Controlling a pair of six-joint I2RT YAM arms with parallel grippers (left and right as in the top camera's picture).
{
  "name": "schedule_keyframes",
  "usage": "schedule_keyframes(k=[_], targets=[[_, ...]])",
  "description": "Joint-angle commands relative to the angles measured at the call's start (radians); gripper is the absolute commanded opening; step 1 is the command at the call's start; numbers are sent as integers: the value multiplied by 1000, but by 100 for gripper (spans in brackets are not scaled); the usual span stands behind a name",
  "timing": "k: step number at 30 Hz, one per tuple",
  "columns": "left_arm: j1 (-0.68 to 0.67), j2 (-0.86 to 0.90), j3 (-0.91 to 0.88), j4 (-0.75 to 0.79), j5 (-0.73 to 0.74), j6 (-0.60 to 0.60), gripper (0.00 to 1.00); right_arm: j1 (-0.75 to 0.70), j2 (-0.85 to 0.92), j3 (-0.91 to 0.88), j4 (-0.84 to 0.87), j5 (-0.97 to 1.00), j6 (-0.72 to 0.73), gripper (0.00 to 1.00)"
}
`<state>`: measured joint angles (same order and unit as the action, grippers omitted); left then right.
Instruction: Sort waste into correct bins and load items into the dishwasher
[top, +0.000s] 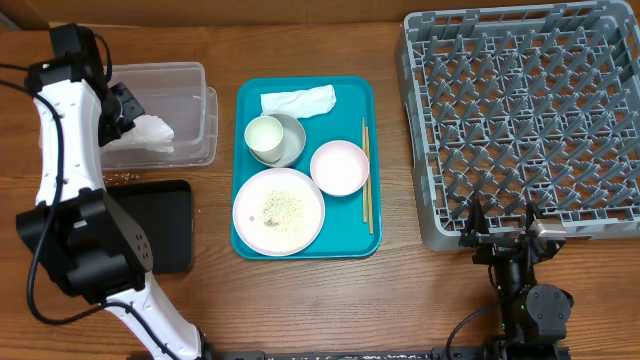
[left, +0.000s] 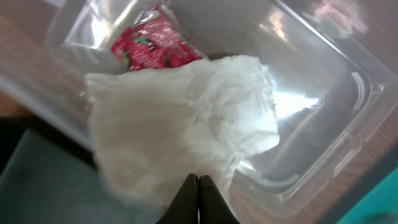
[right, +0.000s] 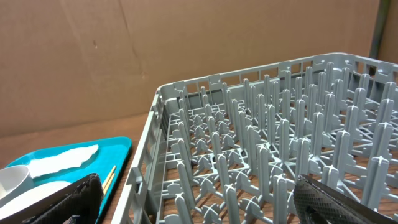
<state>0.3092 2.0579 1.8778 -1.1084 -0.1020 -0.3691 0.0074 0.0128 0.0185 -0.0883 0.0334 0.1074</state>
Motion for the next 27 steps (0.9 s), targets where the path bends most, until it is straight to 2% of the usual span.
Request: schedule_keyframes(k=[1,7,11,21,27], targets=[[-2,68,-11,34,51,-21,4,5,-10,-10,7,7,-4,100],[-1,111,-8,132,40,-4,4,5,-10,-10,7,7,-4,100],[-1,90,39,135,41,4,4,5,-10,-10,7,7,-4,100],[1,-45,311,-131,16,96,4,5,-10,-10,7,7,-4,100],[5,-135,336,-282,-29,73,4,5,-10,-10,7,7,-4,100]])
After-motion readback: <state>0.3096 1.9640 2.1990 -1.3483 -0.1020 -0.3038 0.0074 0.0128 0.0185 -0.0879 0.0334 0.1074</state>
